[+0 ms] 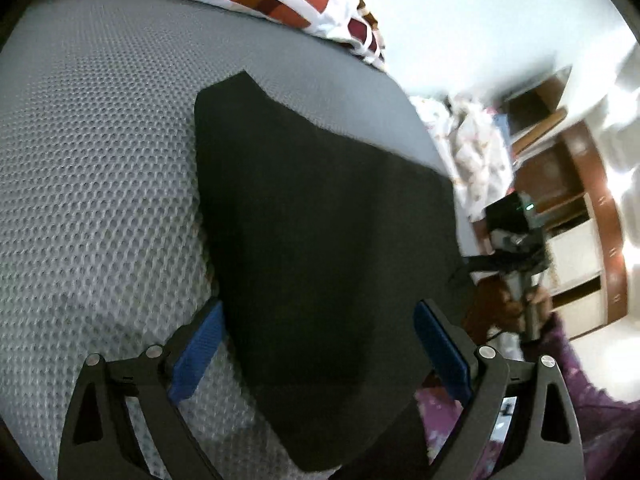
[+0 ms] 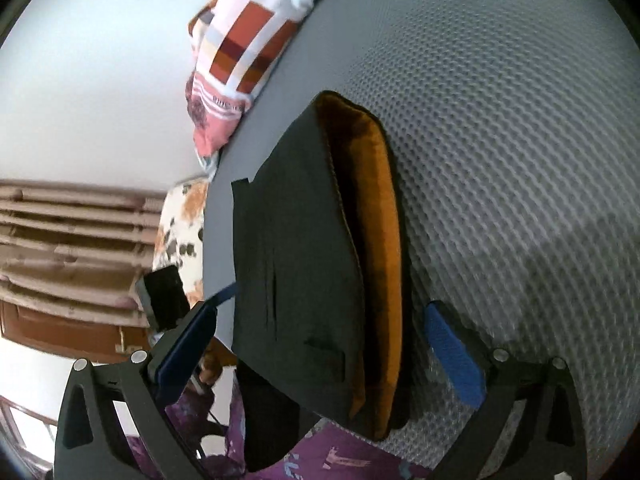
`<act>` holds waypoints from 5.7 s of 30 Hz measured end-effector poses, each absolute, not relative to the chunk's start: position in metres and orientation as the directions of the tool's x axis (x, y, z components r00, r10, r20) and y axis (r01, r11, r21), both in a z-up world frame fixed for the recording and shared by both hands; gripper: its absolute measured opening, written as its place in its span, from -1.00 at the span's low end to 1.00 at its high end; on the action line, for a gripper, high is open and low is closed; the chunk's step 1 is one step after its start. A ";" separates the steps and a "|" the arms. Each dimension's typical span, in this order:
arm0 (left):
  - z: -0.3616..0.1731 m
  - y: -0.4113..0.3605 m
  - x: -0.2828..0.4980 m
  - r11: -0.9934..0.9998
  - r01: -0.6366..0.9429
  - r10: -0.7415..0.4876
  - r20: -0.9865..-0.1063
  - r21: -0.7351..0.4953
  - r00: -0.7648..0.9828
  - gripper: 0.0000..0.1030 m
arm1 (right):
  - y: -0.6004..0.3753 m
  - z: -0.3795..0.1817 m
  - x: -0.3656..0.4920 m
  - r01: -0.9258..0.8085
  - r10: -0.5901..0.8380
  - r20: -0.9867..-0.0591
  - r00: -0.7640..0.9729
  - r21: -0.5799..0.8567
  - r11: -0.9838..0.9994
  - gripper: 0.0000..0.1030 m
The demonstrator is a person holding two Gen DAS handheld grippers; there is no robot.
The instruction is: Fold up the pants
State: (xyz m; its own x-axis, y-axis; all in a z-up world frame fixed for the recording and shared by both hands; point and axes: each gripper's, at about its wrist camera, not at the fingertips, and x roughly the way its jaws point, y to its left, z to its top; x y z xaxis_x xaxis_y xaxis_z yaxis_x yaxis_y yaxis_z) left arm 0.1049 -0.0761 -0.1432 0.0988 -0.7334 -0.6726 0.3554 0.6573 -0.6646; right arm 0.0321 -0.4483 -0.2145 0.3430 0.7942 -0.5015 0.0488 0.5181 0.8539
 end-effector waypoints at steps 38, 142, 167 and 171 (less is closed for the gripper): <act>-0.162 -0.071 0.146 0.560 0.242 -0.804 -0.591 -0.792 -0.073 -0.41 | -0.429 -0.231 0.063 -0.014 0.860 -0.489 0.148 0.868 0.496 -0.13; -0.052 0.139 0.193 0.995 0.095 -0.096 -0.694 -0.040 0.713 -0.68 | -0.248 -0.131 0.120 -0.312 0.892 -0.400 0.211 0.837 0.449 -0.49; -0.074 0.164 0.240 0.997 0.069 -0.080 -0.715 -0.044 0.695 -0.67 | -0.276 -0.134 0.090 -0.283 0.886 -0.410 0.214 0.842 0.458 -0.49; -0.076 0.165 0.244 0.997 0.072 -0.078 -0.719 -0.038 0.690 -0.66 | -0.277 -0.133 0.086 -0.282 0.885 -0.413 0.216 0.841 0.462 -0.49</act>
